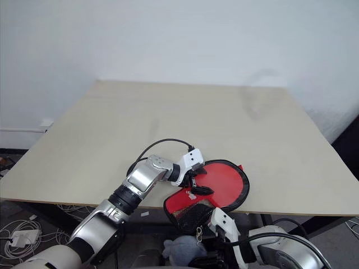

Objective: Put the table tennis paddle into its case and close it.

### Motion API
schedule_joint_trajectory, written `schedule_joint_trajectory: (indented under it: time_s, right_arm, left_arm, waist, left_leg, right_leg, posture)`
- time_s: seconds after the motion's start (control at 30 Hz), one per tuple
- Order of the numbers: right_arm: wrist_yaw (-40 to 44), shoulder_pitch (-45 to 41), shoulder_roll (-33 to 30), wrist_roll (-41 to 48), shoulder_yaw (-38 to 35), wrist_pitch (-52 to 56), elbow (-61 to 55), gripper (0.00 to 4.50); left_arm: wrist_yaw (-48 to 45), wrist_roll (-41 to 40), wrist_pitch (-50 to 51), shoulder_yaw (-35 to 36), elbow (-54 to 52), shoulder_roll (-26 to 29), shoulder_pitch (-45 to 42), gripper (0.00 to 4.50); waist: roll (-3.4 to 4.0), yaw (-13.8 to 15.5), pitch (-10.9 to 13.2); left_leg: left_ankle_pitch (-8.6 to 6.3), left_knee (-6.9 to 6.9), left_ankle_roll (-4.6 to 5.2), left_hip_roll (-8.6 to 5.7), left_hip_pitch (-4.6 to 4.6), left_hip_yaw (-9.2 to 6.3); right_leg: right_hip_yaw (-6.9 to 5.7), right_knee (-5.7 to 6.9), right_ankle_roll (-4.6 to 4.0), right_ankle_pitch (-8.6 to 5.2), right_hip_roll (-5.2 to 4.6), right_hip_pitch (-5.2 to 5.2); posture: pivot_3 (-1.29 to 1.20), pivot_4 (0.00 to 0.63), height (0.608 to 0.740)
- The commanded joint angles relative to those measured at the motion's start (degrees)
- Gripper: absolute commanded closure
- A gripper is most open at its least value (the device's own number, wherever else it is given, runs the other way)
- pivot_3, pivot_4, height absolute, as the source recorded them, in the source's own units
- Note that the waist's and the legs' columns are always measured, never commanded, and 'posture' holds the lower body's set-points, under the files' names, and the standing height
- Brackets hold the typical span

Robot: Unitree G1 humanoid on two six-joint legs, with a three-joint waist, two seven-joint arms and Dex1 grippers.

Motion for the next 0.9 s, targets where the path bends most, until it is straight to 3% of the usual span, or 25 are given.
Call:
schedule_joint_trajectory:
  time_s: [0.03,0.3,0.53,0.9]
  right_arm:
    - [-0.86,0.21,0.07,0.82,-1.50,-0.77,-2.15,0.28]
    - [-2.84,0.30,0.54,1.66,-6.31,-1.74,-1.81,0.28]
    - [-5.37,0.11,0.07,2.79,-19.21,-2.98,-0.20,0.28]
    - [-4.36,-5.15,-4.88,1.90,-31.42,-4.47,4.78,0.28]
  left_arm:
    - [0.11,1.36,1.84,-2.06,5.33,0.27,1.19,0.00]
    - [0.16,1.37,1.43,-2.08,6.83,-0.99,0.60,0.00]
    - [0.60,1.57,0.23,-1.83,8.78,-2.01,0.01,0.00]
    - [0.46,1.72,-0.76,-1.80,10.23,-2.33,-0.12,0.00]
  waist:
    - [0.00,0.01,0.00]
    - [-0.02,0.08,0.01]
    - [-0.05,0.29,0.04]
    - [-0.02,0.29,0.08]
  left_leg:
    - [0.00,0.00,0.00,0.00,0.00,0.00]
    - [-0.01,0.11,0.02,-0.06,-0.02,-0.03]
    - [-0.03,0.17,0.04,-0.12,-0.06,-0.04]
    - [-0.03,0.19,0.06,-0.17,-0.06,-0.04]
  right_leg:
    - [0.00,0.00,0.00,0.00,-0.01,0.00]
    - [0.00,-0.01,0.00,0.00,-0.04,0.08]
    - [0.01,-0.02,0.00,0.00,-0.08,0.09]
    - [0.03,-0.07,0.00,0.00,-0.12,0.11]
  posture:
    - [0.00,0.000,0.740]
    - [0.00,0.000,0.740]
    - [0.00,0.000,0.740]
    - [0.00,0.000,0.740]
